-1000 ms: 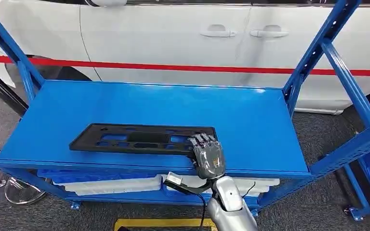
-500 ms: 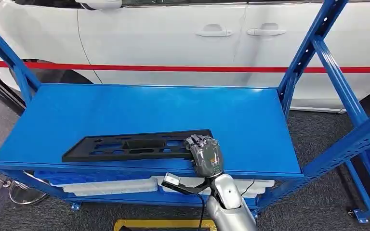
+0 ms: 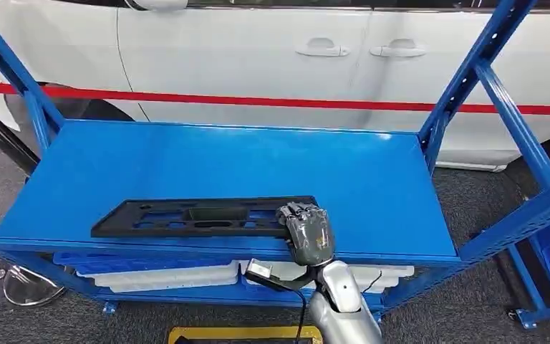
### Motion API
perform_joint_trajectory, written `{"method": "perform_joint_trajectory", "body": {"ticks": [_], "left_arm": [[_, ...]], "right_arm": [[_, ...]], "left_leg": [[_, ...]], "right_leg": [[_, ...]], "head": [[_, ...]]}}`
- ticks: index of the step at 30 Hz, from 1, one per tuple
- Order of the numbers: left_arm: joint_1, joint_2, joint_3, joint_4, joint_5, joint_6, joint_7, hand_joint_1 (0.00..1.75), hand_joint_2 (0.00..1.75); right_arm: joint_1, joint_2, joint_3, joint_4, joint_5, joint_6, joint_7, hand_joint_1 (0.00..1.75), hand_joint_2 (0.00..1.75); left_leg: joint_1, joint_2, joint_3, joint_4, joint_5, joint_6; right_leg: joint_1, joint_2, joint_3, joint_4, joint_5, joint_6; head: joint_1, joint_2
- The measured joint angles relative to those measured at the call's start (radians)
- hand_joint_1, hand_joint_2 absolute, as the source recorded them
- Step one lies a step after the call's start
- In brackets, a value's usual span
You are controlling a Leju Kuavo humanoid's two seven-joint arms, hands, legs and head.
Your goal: Take the parts from the cabinet and place them on the table.
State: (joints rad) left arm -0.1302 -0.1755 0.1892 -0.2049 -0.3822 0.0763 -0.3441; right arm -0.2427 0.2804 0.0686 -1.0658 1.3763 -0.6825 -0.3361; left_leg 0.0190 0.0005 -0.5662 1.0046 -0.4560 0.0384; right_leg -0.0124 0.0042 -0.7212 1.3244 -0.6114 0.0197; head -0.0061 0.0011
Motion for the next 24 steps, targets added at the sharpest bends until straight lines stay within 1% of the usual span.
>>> {"method": "perform_joint_trajectory", "body": {"ticks": [1, 2, 3, 4, 5, 6, 8, 9, 10, 11, 12, 14, 15, 16, 17, 18, 19, 20, 21, 22, 24], "left_arm": [[0.001, 0.0, 0.001, 0.0, -0.001, 0.0, 0.0, 0.0, 0.0], [0.001, 0.0, 0.001, 0.0, -0.002, 0.0, -0.002, 0.0, 0.0], [0.0, 0.0, 0.002, 0.0, -0.003, 0.0, -0.003, 0.0, 0.0], [0.0, 0.0, 0.003, 0.0, -0.003, 0.0, -0.005, 0.0, 0.0], [0.0, -0.001, 0.005, 0.0, -0.003, 0.0, -0.006, 0.0, 0.0], [0.0, -0.001, 0.009, 0.0, -0.003, 0.0, -0.008, 0.0, 0.0], [0.001, -0.001, 0.016, 0.0, -0.003, 0.0, -0.009, 0.0, 0.0], [0.001, -0.003, 0.017, 0.0, -0.003, 0.0, -0.009, 0.0, 0.0], [0.001, -0.002, 0.018, 0.0, -0.003, 0.0, -0.009, 0.0, 0.0], [0.001, -0.002, 0.019, 0.0, -0.003, 0.0, -0.009, 0.0, 0.0], [0.0, -0.002, 0.019, 0.0, -0.003, 0.0, -0.009, 0.0, 0.0], [0.003, -0.002, 0.022, 0.0, -0.003, 0.001, -0.009, 0.0, 0.0], [0.005, -0.002, 0.023, 0.0, -0.003, 0.001, -0.009, 0.0, 0.0], [0.008, -0.002, 0.023, 0.0, -0.003, 0.001, -0.009, 0.0, 0.0], [0.009, -0.002, 0.024, 0.0, -0.003, 0.001, -0.009, 0.0, 0.0], [0.008, -0.002, 0.024, 0.0, -0.003, 0.001, -0.01, 0.0, 0.0], [0.008, -0.001, 0.026, 0.0, -0.003, 0.001, -0.012, 0.0, 0.0], [0.008, -0.001, 0.028, 0.0, -0.002, 0.002, -0.016, 0.0, 0.0], [0.007, -0.001, 0.033, 0.0, -0.001, 0.003, -0.021, 0.0, 0.0], [0.009, -0.001, 0.039, 0.0, 0.001, 0.004, -0.024, 0.0, 0.0], [0.015, 0.002, 0.046, 0.0, 0.005, 0.01, -0.031, 0.0, 0.0]], "right_arm": [[0.002, 0.0, -0.006, 0.0, -0.01, 0.0, -0.013, 1.75, 1.75], [0.002, 0.0, -0.01, 0.0, -0.019, 0.0, -0.024, 1.75, 1.75], [0.002, 0.001, -0.014, 0.0, -0.036, 0.0, -0.04, 1.75, 1.75], [0.002, 0.002, -0.021, 0.0, -0.066, 0.0, -0.06, 1.75, 1.75], [0.001, 0.002, -0.026, 0.001, -0.106, 0.0, -0.078, 1.75, 1.75], [0.0, 0.005, -0.028, 0.003, -0.146, 0.0, -0.092, 1.75, 1.75], [-0.002, 0.006, -0.032, 0.004, -0.171, 0.0, -0.099, 1.75, 1.75], [-0.004, 0.006, -0.034, 0.004, -0.173, 0.0, -0.101, 1.75, 1.75], [-0.005, 0.008, -0.035, 0.004, -0.174, 0.0, -0.103, 1.75, 1.75], [-0.006, 0.009, -0.035, 0.005, -0.175, 0.0, -0.104, 1.75, 1.75], [-0.006, 0.009, -0.035, 0.006, -0.175, 0.0, -0.106, 1.75, 1.75], [-0.005, 0.01, -0.035, 0.008, -0.177, 0.0, -0.107, 1.75, 1.75], [-0.005, 0.01, -0.035, 0.01, -0.177, 0.0, -0.107, 1.75, 1.75], [-0.005, 0.01, -0.036, 0.011, -0.178, 0.0, -0.107, 1.75, 1.75], [-0.005, 0.01, -0.037, 0.012, -0.189, 0.0, -0.111, 1.75, 1.75], [-0.006, 0.01, -0.038, 0.013, -0.212, 0.0, -0.118, 1.75, 1.75], [-0.007, 0.01, -0.038, 0.015, -0.26, 0.0, -0.129, 1.75, 1.75], [-0.01, 0.01, -0.038, 0.019, -0.326, 0.0, -0.137, 1.75, 1.75], [-0.014, 0.01, -0.033, 0.022, -0.401, 0.0, -0.134, 1.75, 1.75], [-0.015, 0.008, -0.019, 0.022, -0.466, 0.0, -0.123, 1.75, 1.75], [-0.019, 0.005, 0.02, 0.019, -0.583, 0.003, -0.096, 1.75, 1.75]], "left_leg": [[0.0, 0.0, 0.001, 0.0, 0.0, 0.0], [0.0, -0.001, 0.003, 0.001, -0.001, -0.001], [0.0, -0.002, 0.005, 0.001, -0.002, -0.002], [0.0, -0.003, 0.008, 0.002, -0.004, -0.005], [-0.001, -0.003, 0.008, 0.002, -0.005, -0.007], [-0.007, -0.003, 0.004, 0.006, -0.008, -0.015], [-0.004, -0.004, 0.006, 0.0, -0.004, -0.027], [-0.005, -0.004, 0.009, -0.004, -0.002, -0.033], [-0.003, -0.005, 0.005, 0.001, -0.009, -0.039], [-0.002, -0.004, -0.001, 0.025, -0.029, -0.044], [-0.001, -0.004, -0.027, 0.081, -0.065, -0.049], [0.0, -0.004, -0.103, 0.243, -0.142, -0.059], [0.0, -0.004, -0.132, 0.303, -0.158, -0.062], [0.002, -0.004, -0.135, 0.311, -0.146, -0.064], [0.003, -0.004, -0.114, 0.268, -0.112, -0.064], [0.005, -0.003, -0.075, 0.192, -0.07, -0.064], [0.006, -0.003, -0.029, 0.099, -0.027, -0.063], [0.008, -0.002, 0.007, 0.02, -0.011, -0.061], [0.0, -0.004, 0.01, 0.008, -0.021, -0.051], [0.0, -0.005, 0.009, 0.012, -0.021, -0.041], [-0.003, -0.004, 0.01, 0.011, -0.02, -0.03]], "right_leg": [[-0.001, 0.0, 0.003, -0.007, 0.019, 0.0], [0.0, 0.0, 0.025, -0.055, 0.054, -0.003], [0.0, 0.0, 0.07, -0.145, 0.104, -0.007], [0.0, 0.0, 0.117, -0.24, 0.146, -0.014], [0.003, 0.0, 0.142, -0.297, 0.145, -0.023], [0.009, -0.001, 0.144, -0.305, 0.147, -0.024], [0.012, 0.0, 0.141, -0.302, 0.145, -0.027], [0.013, 0.0, 0.143, -0.306, 0.148, -0.033], [-0.001, -0.003, 0.15, -0.32, 0.156, -0.043], [0.0, -0.006, 0.152, -0.324, 0.158, -0.047], [0.0, -0.008, 0.151, -0.324, 0.158, -0.054], [0.002, -0.01, 0.147, -0.323, 0.158, -0.055], [0.002, -0.01, 0.146, -0.322, 0.158, -0.055], [0.002, -0.01, 0.146, -0.321, 0.158, -0.055], [0.001, -0.01, 0.146, -0.32, 0.158, -0.055], [0.001, -0.01, 0.147, -0.317, 0.157, -0.053], [0.0, -0.009, 0.147, -0.313, 0.154, -0.049], [0.0, -0.008, 0.145, -0.306, 0.151, -0.044], [0.009, -0.004, 0.14, -0.296, 0.146, -0.037], [0.008, -0.003, 0.14, -0.299, 0.148, -0.032], [0.008, -0.001, 0.144, -0.307, 0.153, -0.021]], "head": [[0.0, 0.0], [0.0, 0.0], [0.0, 0.0], [0.0, 0.0], [0.0, 0.0], [0.0, 0.0], [0.0, 0.0], [0.0, 0.0], [0.0, 0.0], [0.0, 0.0], [0.0, 0.0], [0.0, 0.0], [0.0, 0.0], [0.0, 0.0], [0.0, 0.0], [0.0, 0.0], [0.0, 0.0], [0.0, 0.0], [0.0, 0.0], [0.0, 0.0], [0.0, 0.0]]}}
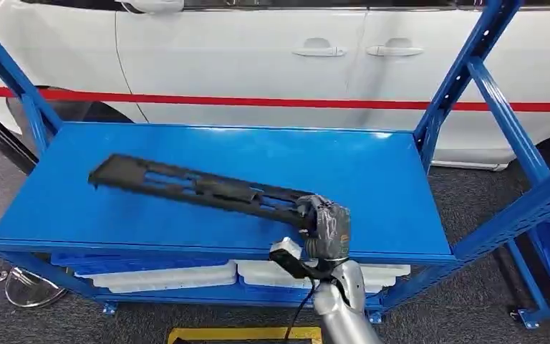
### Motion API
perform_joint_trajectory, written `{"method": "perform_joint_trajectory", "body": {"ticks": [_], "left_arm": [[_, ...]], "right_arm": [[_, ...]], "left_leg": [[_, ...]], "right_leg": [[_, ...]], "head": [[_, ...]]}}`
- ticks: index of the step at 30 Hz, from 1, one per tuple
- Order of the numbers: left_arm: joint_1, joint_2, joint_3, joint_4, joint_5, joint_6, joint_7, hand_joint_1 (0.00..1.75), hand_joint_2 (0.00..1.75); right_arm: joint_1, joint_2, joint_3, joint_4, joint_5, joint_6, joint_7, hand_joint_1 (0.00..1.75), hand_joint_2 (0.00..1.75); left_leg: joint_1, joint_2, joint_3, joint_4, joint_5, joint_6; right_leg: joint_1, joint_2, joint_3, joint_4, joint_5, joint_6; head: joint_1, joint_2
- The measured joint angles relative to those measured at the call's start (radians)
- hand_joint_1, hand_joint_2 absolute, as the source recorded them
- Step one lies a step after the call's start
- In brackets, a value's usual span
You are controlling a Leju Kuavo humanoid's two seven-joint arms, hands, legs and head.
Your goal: Take the parts from the cabinet and place them on the table.
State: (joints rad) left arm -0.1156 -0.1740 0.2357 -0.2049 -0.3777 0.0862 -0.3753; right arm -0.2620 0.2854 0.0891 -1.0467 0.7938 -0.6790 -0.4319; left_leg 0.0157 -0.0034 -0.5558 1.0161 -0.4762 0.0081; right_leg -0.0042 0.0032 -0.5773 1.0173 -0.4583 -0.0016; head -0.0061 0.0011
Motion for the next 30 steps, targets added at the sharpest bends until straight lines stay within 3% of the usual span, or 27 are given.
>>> {"method": "perform_joint_trajectory", "body": {"ticks": [2, 3, 5, 6, 7, 8, 9, 11, 12, 15, 17, 18, 20, 21, 22, 23, 24, 26, 27, 30], "left_arm": [[0.001, 0.0, 0.008, 0.0, 0.001, 0.001, -0.007, 0.0, 0.0], [0.003, 0.0, 0.014, 0.0, 0.001, 0.002, -0.011, 0.0, 0.0], [0.008, 0.0, 0.026, 0.0, 0.001, 0.002, -0.018, 0.0, 0.0], [0.011, 0.001, 0.029, 0.0, 0.002, 0.002, -0.02, 0.0, 0.0], [0.015, 0.002, 0.034, 0.0, 0.003, 0.003, -0.022, 0.0, 0.0], [0.018, 0.002, 0.04, 0.0, 0.003, 0.003, -0.026, 0.0, 0.0], [0.02, 0.002, 0.046, 0.0, 0.004, 0.003, -0.03, 0.0, 0.0], [0.022, 0.002, 0.052, 0.0, 0.005, 0.005, -0.039, 0.0, 0.0], [0.022, 0.002, 0.055, 0.0, 0.007, 0.006, -0.044, 0.0, 0.0], [0.027, 0.003, 0.071, 0.0, 0.013, 0.01, -0.077, 0.0, 0.0], [0.029, 0.004, 0.078, 0.0, 0.017, 0.013, -0.097, 0.0, 0.0], [0.029, 0.005, 0.082, 0.0, 0.021, 0.013, -0.104, 0.0, 1.75], [0.032, 0.007, 0.094, 0.0, 0.025, 0.013, -0.114, 0.0, 1.75], [0.036, 0.008, 0.098, 0.0, 0.026, 0.013, -0.117, 0.0, 1.75], [0.041, 0.008, 0.101, 0.0, 0.027, 0.013, -0.119, 0.0, 1.75], [0.044, 0.009, 0.103, 0.0, 0.027, 0.013, -0.121, 0.0, 1.75], [0.046, 0.01, 0.106, 0.0, 0.027, 0.014, -0.122, 0.0, 1.75], [0.046, 0.012, 0.113, 0.0, 0.027, 0.016, -0.124, 0.0, 1.75], [0.046, 0.013, 0.117, 0.0, 0.027, 0.016, -0.124, 0.0, 1.75], [0.048, 0.013, 0.121, 0.0, 0.027, 0.016, -0.126, 0.0, 1.75]], "right_arm": [[0.003, -0.008, 0.05, -0.018, -0.105, 0.003, 0.028, 1.75, 1.75], [0.005, -0.013, 0.077, -0.025, -0.15, 0.006, 0.037, 1.75, 1.75], [0.014, -0.027, 0.118, -0.038, -0.222, 0.021, 0.043, 1.75, 1.75], [0.02, -0.034, 0.131, -0.045, -0.248, 0.03, 0.042, 1.75, 1.75], [0.024, -0.039, 0.14, -0.052, -0.272, 0.042, 0.041, 1.75, 1.75], [0.028, -0.044, 0.149, -0.06, -0.297, 0.055, 0.037, 1.75, 1.75], [0.033, -0.048, 0.158, -0.071, -0.324, 0.063, 0.034, 1.75, 1.75], [0.045, -0.053, 0.175, -0.097, -0.37, 0.09, 0.025, 1.75, 1.75], [0.051, -0.056, 0.185, -0.111, -0.39, 0.107, 0.02, 1.75, 1.75], [0.09, -0.065, 0.224, -0.177, -0.44, 0.17, 0.007, 1.75, 1.75], [0.116, -0.072, 0.256, -0.228, -0.459, 0.198, 0.005, 1.75, 1.75], [0.126, -0.074, 0.273, -0.251, -0.469, 0.215, 0.003, 1.75, 1.75], [0.147, -0.082, 0.309, -0.304, -0.487, 0.249, 0.003, 1.75, 1.75], [0.158, -0.088, 0.327, -0.33, -0.496, 0.261, 0.002, 1.75, 1.75], [0.167, -0.093, 0.345, -0.354, -0.506, 0.274, 0.001, 1.75, 1.75], [0.174, -0.1, 0.366, -0.378, -0.516, 0.287, -0.001, 1.75, 1.75], [0.179, -0.106, 0.388, -0.405, -0.523, 0.295, -0.004, 1.75, 1.75], [0.181, -0.114, 0.419, -0.445, -0.528, 0.302, -0.009, 1.75, 1.75], [0.181, -0.117, 0.429, -0.459, -0.53, 0.302, -0.011, 1.75, 1.75], [0.185, -0.127, 0.446, -0.488, -0.537, 0.304, -0.012, 1.75, 1.75]], "left_leg": [[0.009, 0.005, 0.007, -0.015, 0.013, 0.019], [0.009, 0.007, 0.005, -0.015, 0.015, 0.026], [0.006, 0.008, 0.002, -0.015, 0.016, 0.029], [0.006, 0.008, 0.0, -0.014, 0.016, 0.029], [0.005, 0.008, 0.001, -0.014, 0.016, 0.029], [0.005, 0.008, 0.002, -0.014, 0.014, 0.029], [0.005, 0.007, 0.004, -0.013, 0.014, 0.028], [0.005, 0.005, 0.008, -0.012, 0.01, 0.022], [-0.003, 0.005, 0.006, -0.007, 0.006, 0.015], [0.0, 0.005, 0.008, -0.015, 0.007, -0.004], [0.005, 0.005, 0.004, -0.003, -0.006, -0.015], [0.004, 0.005, -0.013, 0.035, -0.035, -0.019], [0.006, 0.005, -0.085, 0.186, -0.115, -0.026], [0.006, 0.005, -0.12, 0.259, -0.14, -0.03], [0.006, 0.005, -0.139, 0.295, -0.141, -0.032], [0.006, 0.005, -0.134, 0.28, -0.118, -0.031], [0.006, 0.005, -0.109, 0.223, -0.077, -0.028], [0.005, 0.005, -0.028, 0.049, 0.012, -0.018], [0.001, 0.005, -0.01, 0.013, 0.001, -0.012], [-0.006, 0.002, -0.01, 0.003, 0.003, -0.001]], "right_leg": [[-0.004, 0.001, -0.004, 0.018, -0.017, 0.01], [-0.003, 0.0, -0.026, 0.065, -0.054, 0.013], [-0.005, 0.0, -0.1, 0.223, -0.133, 0.02], [-0.006, 0.0, -0.13, 0.287, -0.154, 0.022], [-0.007, 0.0, -0.143, 0.311, -0.149, 0.022], [-0.008, 0.0, -0.129, 0.283, -0.12, 0.021], [-0.008, 0.0, -0.097, 0.215, -0.078, 0.018], [-0.008, 0.0, -0.01, 0.038, 0.001, 0.005], [-0.001, 0.0, 0.004, 0.004, -0.012, 0.001], [0.005, 0.002, -0.002, 0.006, -0.01, -0.01], [-0.006, -0.002, 0.004, -0.009, 0.0, -0.024], [-0.007, -0.002, 0.003, -0.01, 0.0, -0.031], [-0.004, -0.004, 0.0, -0.01, -0.001, -0.035], [-0.003, -0.005, -0.001, -0.008, -0.002, -0.037], [-0.002, -0.005, -0.001, -0.006, -0.003, -0.038], [-0.001, -0.004, -0.001, -0.004, -0.005, -0.039], [-0.001, -0.002, 0.0, -0.001, -0.008, -0.038], [-0.001, -0.001, 0.003, 0.007, -0.015, -0.033], [0.003, -0.001, 0.002, 0.01, -0.019, -0.029], [0.003, -0.002, -0.002, 0.009, -0.015, -0.015]], "head": [[0.001, 0.0], [0.0, 0.0], [0.0, 0.0], [0.001, 0.0], [0.001, 0.0], [0.0, 0.0], [0.001, 0.0], [0.001, 0.0], [0.001, 0.0], [0.0, 0.0], [0.001, 0.0], [0.0, 0.0], [0.0, 0.0], [0.0, 0.0], [0.0, 0.0], [0.0, 0.0], [0.0, 0.0], [0.0, 0.0], [0.0, 0.0], [0.0, 0.0]]}}
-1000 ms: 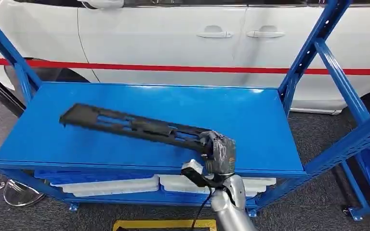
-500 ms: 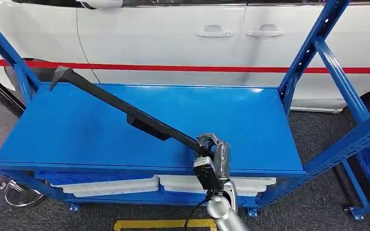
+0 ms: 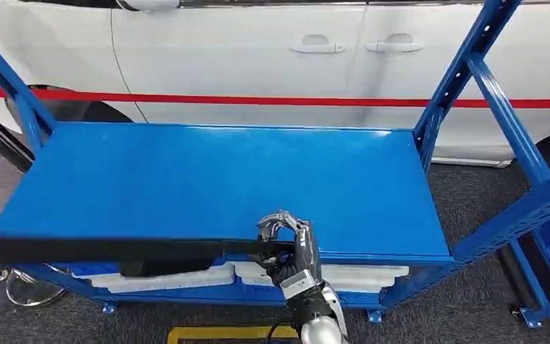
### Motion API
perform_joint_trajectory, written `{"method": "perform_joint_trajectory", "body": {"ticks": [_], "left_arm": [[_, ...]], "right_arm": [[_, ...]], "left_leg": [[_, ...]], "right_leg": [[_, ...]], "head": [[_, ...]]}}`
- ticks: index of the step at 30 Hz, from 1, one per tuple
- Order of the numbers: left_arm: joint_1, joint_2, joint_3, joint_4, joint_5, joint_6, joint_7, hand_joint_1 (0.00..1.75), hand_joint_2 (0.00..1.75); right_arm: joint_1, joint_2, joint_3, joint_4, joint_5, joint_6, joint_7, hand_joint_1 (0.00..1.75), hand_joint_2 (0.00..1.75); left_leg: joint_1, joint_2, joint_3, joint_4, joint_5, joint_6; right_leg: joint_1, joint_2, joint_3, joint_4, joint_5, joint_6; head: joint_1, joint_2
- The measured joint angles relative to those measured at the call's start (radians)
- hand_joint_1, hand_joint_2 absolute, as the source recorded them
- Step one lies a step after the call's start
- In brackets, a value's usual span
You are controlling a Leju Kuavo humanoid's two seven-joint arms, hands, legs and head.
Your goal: Take the parts from the cabinet and place them on the table.
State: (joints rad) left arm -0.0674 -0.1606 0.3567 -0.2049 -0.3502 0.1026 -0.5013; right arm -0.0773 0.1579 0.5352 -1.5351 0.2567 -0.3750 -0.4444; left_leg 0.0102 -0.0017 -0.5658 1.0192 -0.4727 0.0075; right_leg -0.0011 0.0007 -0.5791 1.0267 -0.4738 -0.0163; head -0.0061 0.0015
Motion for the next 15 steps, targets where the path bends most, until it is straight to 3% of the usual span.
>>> {"method": "perform_joint_trajectory", "body": {"ticks": [1, 2, 3, 4, 6, 7, 8, 9, 11, 12, 13, 15], "left_arm": [[0.003, 0.0, 0.0, 0.0, 0.0, 0.0, -0.001, 0.0, 1.75], [0.003, 0.001, 0.002, 0.0, 0.002, 0.0, -0.003, 0.0, 1.75], [0.002, 0.001, 0.003, 0.0, 0.003, -0.001, -0.006, 0.0, 1.75], [0.001, 0.001, 0.006, 0.0, 0.003, -0.001, -0.01, 0.0, 1.75], [0.003, 0.001, 0.01, 0.0, 0.004, -0.002, -0.016, 0.0, 1.75], [0.005, 0.001, 0.012, 0.0, 0.004, -0.002, -0.017, 0.0, 1.75], [0.006, 0.001, 0.015, 0.0, 0.004, -0.002, -0.019, 0.0, 1.75], [0.006, 0.001, 0.018, 0.0, 0.003, -0.002, -0.019, 0.0, 1.75], [0.005, 0.001, 0.019, 0.0, -0.002, 0.0, -0.021, 0.0, 1.75], [0.005, 0.001, 0.02, 0.0, -0.009, 0.012, -0.021, 0.0, 1.75], [0.005, 0.001, 0.02, 0.0, -0.023, 0.036, -0.018, 0.0, 1.75], [0.004, 0.001, 0.02, 0.0, -0.04, 0.063, -0.011, 0.0, 1.75]], "right_arm": [[0.0, -0.004, 0.005, -0.008, -0.009, 0.002, -0.003, 1.75, 1.75], [0.002, -0.01, 0.01, -0.022, -0.015, 0.007, -0.008, 1.75, 1.75], [0.002, -0.014, 0.014, -0.035, -0.02, 0.011, -0.016, 1.75, 1.75], [0.003, -0.018, 0.021, -0.05, -0.027, 0.016, -0.019, 1.75, 1.75], [0.01, -0.031, 0.034, -0.076, -0.046, 0.031, -0.019, 1.75, 1.75], [0.016, -0.038, 0.038, -0.086, -0.056, 0.037, -0.019, 1.75, 1.75], [0.02, -0.044, 0.041, -0.096, -0.061, 0.04, -0.019, 1.75, 1.75], [0.022, -0.048, 0.042, -0.106, -0.066, 0.043, -0.019, 1.75, 1.75], [0.021, -0.054, 0.045, -0.123, -0.068, 0.045, -0.02, 1.75, 1.75], [0.021, -0.056, 0.048, -0.129, -0.068, 0.045, -0.02, 1.75, 1.75], [0.022, -0.058, 0.051, -0.133, -0.068, 0.045, -0.02, 1.75, 1.75], [0.024, -0.063, 0.054, -0.135, -0.069, 0.045, -0.02, 1.75, 1.75]], "left_leg": [[0.0, 0.0, 0.0, -0.005, 0.003, 0.005], [0.012, 0.003, 0.007, -0.017, 0.012, 0.017], [0.01, 0.002, 0.007, -0.02, 0.013, 0.022], [0.01, 0.003, 0.006, -0.02, 0.014, 0.029], [0.009, 0.003, 0.004, -0.019, 0.013, 0.03], [0.009, 0.003, 0.003, -0.018, 0.013, 0.03], [0.009, 0.003, 0.004, -0.018, 0.012, 0.029], [0.01, 0.001, 0.005, -0.016, 0.011, 0.028], [0.01, -0.001, 0.008, -0.012, 0.008, 0.023], [0.01, -0.001, 0.007, -0.011, 0.005, 0.018], [0.002, -0.002, 0.004, -0.004, 0.002, 0.01], [0.004, -0.001, 0.004, -0.01, 0.004, -0.003]], "right_leg": [[0.0, 0.0, 0.001, -0.002, 0.001, 0.005], [-0.001, 0.0, 0.001, 0.005, -0.009, 0.012], [-0.002, 0.0, -0.009, 0.032, -0.031, 0.017], [-0.003, 0.0, -0.037, 0.091, -0.069, 0.021], [-0.006, 0.0, -0.112, 0.25, -0.141, 0.028], [-0.008, 0.0, -0.137, 0.3, -0.151, 0.031], [-0.011, 0.0, -0.136, 0.298, -0.134, 0.032], [-0.013, 0.0, -0.114, 0.25, -0.098, 0.032], [-0.014, -0.001, -0.025, 0.074, -0.01, 0.026], [-0.014, -0.001, 0.002, 0.011, -0.008, 0.021], [-0.007, 0.0, 0.005, 0.003, -0.009, 0.017], [-0.003, 0.003, 0.001, 0.006, -0.008, 0.008]], "head": [[0.0, 0.0], [0.0, 0.0], [0.001, 0.0], [0.0, 0.0], [0.0, 0.0], [0.0, 0.0], [0.001, 0.0], [0.0, 0.0], [0.001, 0.0], [0.0, 0.0], [0.0, 0.0], [0.0, 0.0]]}}
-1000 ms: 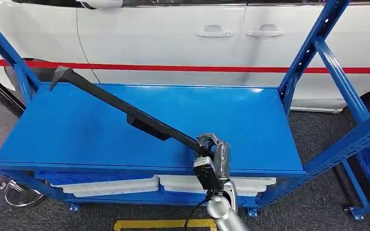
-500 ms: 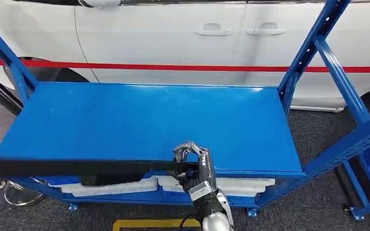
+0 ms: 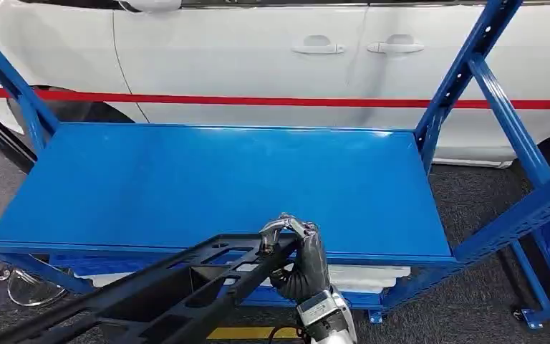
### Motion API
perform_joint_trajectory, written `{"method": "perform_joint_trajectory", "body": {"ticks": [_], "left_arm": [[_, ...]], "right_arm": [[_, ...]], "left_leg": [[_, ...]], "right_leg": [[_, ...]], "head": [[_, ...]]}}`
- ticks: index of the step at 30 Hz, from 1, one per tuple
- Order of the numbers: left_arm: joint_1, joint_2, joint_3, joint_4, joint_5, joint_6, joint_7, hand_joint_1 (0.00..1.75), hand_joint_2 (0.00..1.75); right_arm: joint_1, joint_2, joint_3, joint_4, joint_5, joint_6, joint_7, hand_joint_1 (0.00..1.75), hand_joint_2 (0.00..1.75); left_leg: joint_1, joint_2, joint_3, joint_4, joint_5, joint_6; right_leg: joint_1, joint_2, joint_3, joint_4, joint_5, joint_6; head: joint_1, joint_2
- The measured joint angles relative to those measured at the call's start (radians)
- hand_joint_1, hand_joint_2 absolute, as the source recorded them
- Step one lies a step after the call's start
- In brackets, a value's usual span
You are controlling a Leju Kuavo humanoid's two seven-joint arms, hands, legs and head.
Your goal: Take the parts from the cabinet and place them on the table.
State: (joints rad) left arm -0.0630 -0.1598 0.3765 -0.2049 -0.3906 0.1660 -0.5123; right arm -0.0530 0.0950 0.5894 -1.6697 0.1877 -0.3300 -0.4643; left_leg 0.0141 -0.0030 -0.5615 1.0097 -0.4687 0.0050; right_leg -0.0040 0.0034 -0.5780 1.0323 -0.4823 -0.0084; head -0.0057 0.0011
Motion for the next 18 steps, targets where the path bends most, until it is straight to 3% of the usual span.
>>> {"method": "perform_joint_trajectory", "body": {"ticks": [1, 2, 3, 4, 6, 7, 8, 9, 11, 12, 13, 16, 18], "left_arm": [[-0.001, 0.0, 0.0, 0.0, -0.003, 0.001, -0.003, 0.0, 1.75], [-0.002, 0.0, 0.0, 0.0, 0.003, -0.009, -0.01, 0.0, 1.75], [-0.003, 0.0, 0.0, 0.0, 0.015, -0.029, -0.018, 0.0, 1.75], [-0.004, 0.0, 0.003, 0.0, 0.023, -0.046, -0.021, 0.0, 1.75], [-0.003, 0.0, 0.009, 0.0, 0.037, -0.071, -0.026, 0.0, 1.75], [-0.002, 0.0, 0.011, 0.0, 0.038, -0.078, -0.027, 0.0, 1.75], [-0.001, -0.001, 0.012, 0.0, 0.039, -0.081, -0.027, 0.0, 1.75], [-0.001, 0.0, 0.013, 0.0, 0.04, -0.081, -0.028, 0.0, 1.75], [-0.004, 0.0, 0.017, 0.0, 0.04, -0.08, -0.029, 0.0, 1.75], [-0.004, 0.0, 0.021, 0.0, 0.04, -0.079, -0.029, 0.0, 1.75], [-0.007, 0.0, 0.024, 0.0, 0.04, -0.079, -0.03, 0.0, 1.75], [-0.005, 0.0, 0.03, 0.0, 0.04, -0.079, -0.031, 0.0, 1.75], [-0.007, -0.001, 0.03, 0.0, 0.04, -0.079, -0.032, 0.0, 1.75]], "right_arm": [[0.001, -0.003, 0.0, 0.0, 0.0, -0.003, 0.0, 1.75, 1.75], [0.001, -0.003, 0.001, 0.0, 0.0, -0.008, 0.0, 1.75, 1.75], [0.002, -0.004, 0.001, 0.0, 0.0, -0.013, 0.0, 1.75, 1.75], [0.001, -0.003, 0.001, 0.0, 0.003, -0.015, 0.001, 1.75, 1.75], [0.003, -0.004, 0.002, 0.005, 0.026, -0.029, 0.005, 1.75, 1.75], [0.003, -0.004, 0.002, 0.011, 0.034, -0.036, 0.006, 1.75, 1.75], [0.004, -0.004, 0.002, 0.015, 0.039, -0.038, 0.007, 1.75, 1.75], [0.005, -0.004, 0.002, 0.019, 0.04, -0.04, 0.007, 1.75, 1.75], [0.005, -0.004, 0.002, 0.026, 0.044, -0.049, 0.009, 1.75, 1.75], [0.005, -0.003, 0.002, 0.028, 0.047, -0.051, 0.009, 1.75, 1.75], [0.005, -0.004, 0.002, 0.03, 0.047, -0.051, 0.01, 1.75, 1.75], [0.006, -0.004, 0.002, 0.035, 0.051, -0.051, 0.011, 1.75, 1.75], [0.006, -0.004, 0.002, 0.036, 0.053, -0.052, 0.012, 1.75, 1.75]], "left_leg": [[0.002, 0.0, 0.002, -0.004, 0.002, -0.007], [0.003, 0.001, -0.001, 0.002, -0.004, -0.013], [0.006, 0.001, -0.008, 0.023, -0.023, -0.017], [0.006, 0.001, -0.03, 0.073, -0.057, -0.019], [0.007, 0.001, -0.104, 0.232, -0.133, -0.025], [0.007, 0.001, -0.135, 0.298, -0.151, -0.027], [0.007, 0.001, -0.142, 0.31, -0.14, -0.027], [0.007, 0.001, -0.127, 0.275, -0.109, -0.025], [0.006, 0.001, -0.044, 0.101, -0.016, -0.016], [0.005, 0.001, -0.011, 0.025, 0.003, -0.008], [-0.002, 0.001, 0.0, 0.007, -0.008, -0.006], [-0.006, -0.002, -0.006, 0.009, -0.002, 0.006], [0.005, 0.001, 0.002, -0.011, 0.011, 0.022]], "right_leg": [[0.001, 0.001, 0.0, -0.001, 0.002, -0.006], [-0.007, -0.001, 0.004, -0.013, 0.009, -0.016], [-0.009, -0.002, 0.007, -0.016, 0.01, -0.021], [-0.009, -0.004, 0.006, -0.016, 0.011, -0.028], [-0.006, -0.005, 0.003, -0.015, 0.01, -0.03], [-0.005, -0.005, 0.002, -0.013, 0.009, -0.031], [-0.004, -0.005, 0.002, -0.011, 0.009, -0.032], [-0.003, -0.004, 0.002, -0.009, 0.007, -0.032], [-0.001, -0.002, 0.007, -0.006, 0.003, -0.029], [-0.001, -0.002, 0.009, -0.005, 0.001, -0.027], [0.008, -0.002, 0.005, 0.0, -0.002, -0.021], [0.001, -0.002, 0.004, -0.007, 0.005, -0.006], [0.001, -0.002, 0.003, 0.007, -0.009, 0.006]], "head": [[0.0, 0.0], [0.0, 0.0], [0.0, 0.0], [0.0, 0.0], [0.0, 0.0], [0.0, 0.0], [0.0, 0.0], [0.0, 0.0], [0.0, 0.0], [0.0, 0.0], [0.0, 0.0], [0.0, 0.0], [0.0, 0.0]]}}
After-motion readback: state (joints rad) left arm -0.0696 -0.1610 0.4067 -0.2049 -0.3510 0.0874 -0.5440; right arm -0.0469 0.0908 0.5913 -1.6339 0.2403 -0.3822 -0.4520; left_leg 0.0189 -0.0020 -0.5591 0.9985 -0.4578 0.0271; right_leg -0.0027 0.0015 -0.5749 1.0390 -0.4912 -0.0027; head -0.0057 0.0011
